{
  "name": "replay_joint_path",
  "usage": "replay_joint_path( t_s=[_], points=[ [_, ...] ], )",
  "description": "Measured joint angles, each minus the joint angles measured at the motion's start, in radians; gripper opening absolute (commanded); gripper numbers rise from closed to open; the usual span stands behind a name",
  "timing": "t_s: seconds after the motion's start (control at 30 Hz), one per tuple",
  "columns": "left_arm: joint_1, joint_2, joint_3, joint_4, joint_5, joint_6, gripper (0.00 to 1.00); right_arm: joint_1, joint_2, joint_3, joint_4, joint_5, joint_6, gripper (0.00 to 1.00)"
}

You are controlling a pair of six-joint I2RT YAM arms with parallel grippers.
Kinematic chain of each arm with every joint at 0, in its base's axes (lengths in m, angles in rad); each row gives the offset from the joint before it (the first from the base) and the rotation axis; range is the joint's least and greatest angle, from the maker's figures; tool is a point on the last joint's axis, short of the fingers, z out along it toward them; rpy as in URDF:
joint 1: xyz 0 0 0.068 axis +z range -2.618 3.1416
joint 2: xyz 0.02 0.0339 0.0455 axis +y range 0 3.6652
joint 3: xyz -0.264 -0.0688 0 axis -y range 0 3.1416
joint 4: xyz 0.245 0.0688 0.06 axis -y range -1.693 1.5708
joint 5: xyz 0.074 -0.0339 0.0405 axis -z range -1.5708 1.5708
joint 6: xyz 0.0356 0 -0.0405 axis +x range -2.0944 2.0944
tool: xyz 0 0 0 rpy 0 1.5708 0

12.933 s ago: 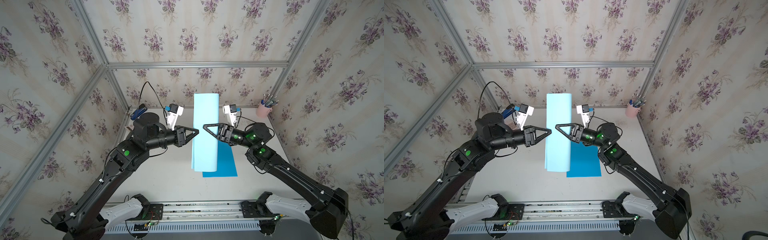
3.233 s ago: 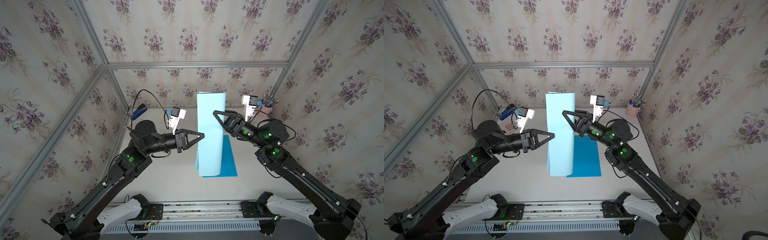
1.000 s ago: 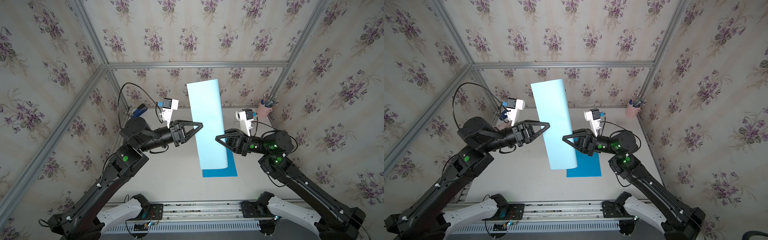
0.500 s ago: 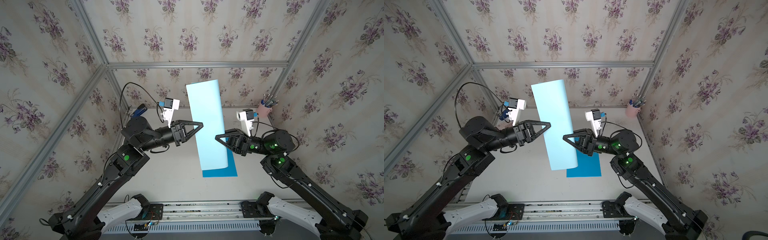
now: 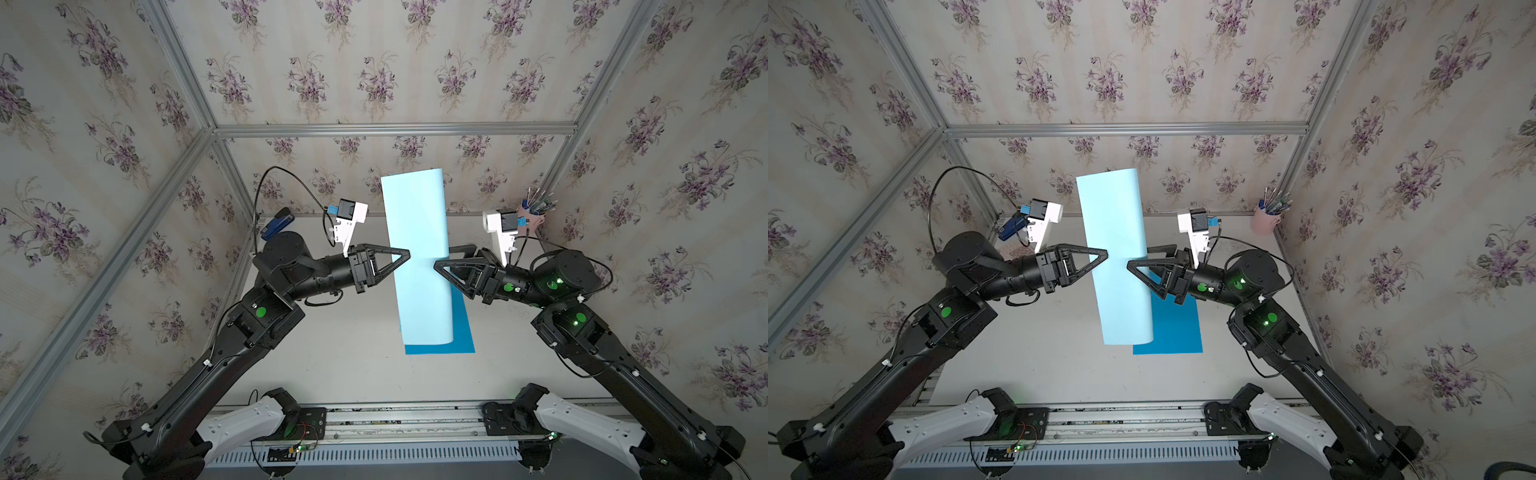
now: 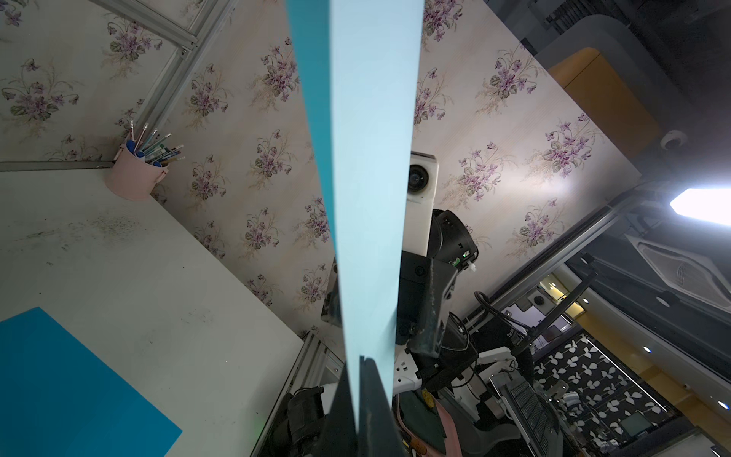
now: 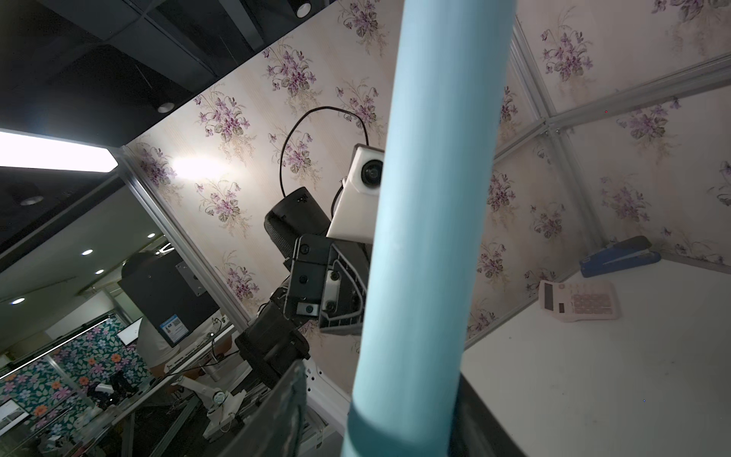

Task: Fold the rectangular paper in half along the long edge
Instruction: Fold the paper.

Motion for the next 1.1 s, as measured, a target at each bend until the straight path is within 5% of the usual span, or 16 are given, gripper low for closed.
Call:
replay_joint_path(
  t_s=[0.17, 0.3, 0.43, 0.73, 0.8, 0.87, 1.0, 1.1],
  points=[
    [0.000, -0.006, 0.000, -0.011, 0.004, 0.000, 0.00, 0.000, 0.003, 0.018, -0.053, 0.026, -0.034, 0.38],
    [0.000, -0.009, 0.000, -0.017, 0.004, 0.001, 0.00, 0.000, -0.008, 0.030, -0.103, 0.048, -0.068, 0.13],
    [-0.001, -0.009, 0.000, -0.028, 0.006, 0.002, 0.00, 0.000, -0.023, 0.035, -0.143, 0.055, -0.091, 0.01],
    [-0.001, -0.009, -0.003, -0.026, 0.015, 0.005, 0.00, 0.000, -0.025, 0.060, -0.146, 0.000, -0.108, 0.01],
    [-0.001, -0.010, -0.005, -0.023, 0.013, 0.005, 0.00, 0.000, -0.012, 0.072, -0.150, -0.001, -0.109, 0.26],
    [0.000, -0.010, -0.009, -0.022, 0.014, 0.004, 0.00, 0.000, 0.007, 0.086, -0.151, 0.007, -0.114, 0.35],
    [-0.002, -0.010, -0.021, -0.022, 0.023, 0.004, 0.00, 0.000, 0.040, 0.105, -0.151, 0.042, -0.130, 0.30],
    [-0.003, -0.012, -0.026, -0.022, 0.028, 0.003, 0.00, 0.000, 0.056, 0.108, -0.143, 0.068, -0.132, 0.11]
  ],
)
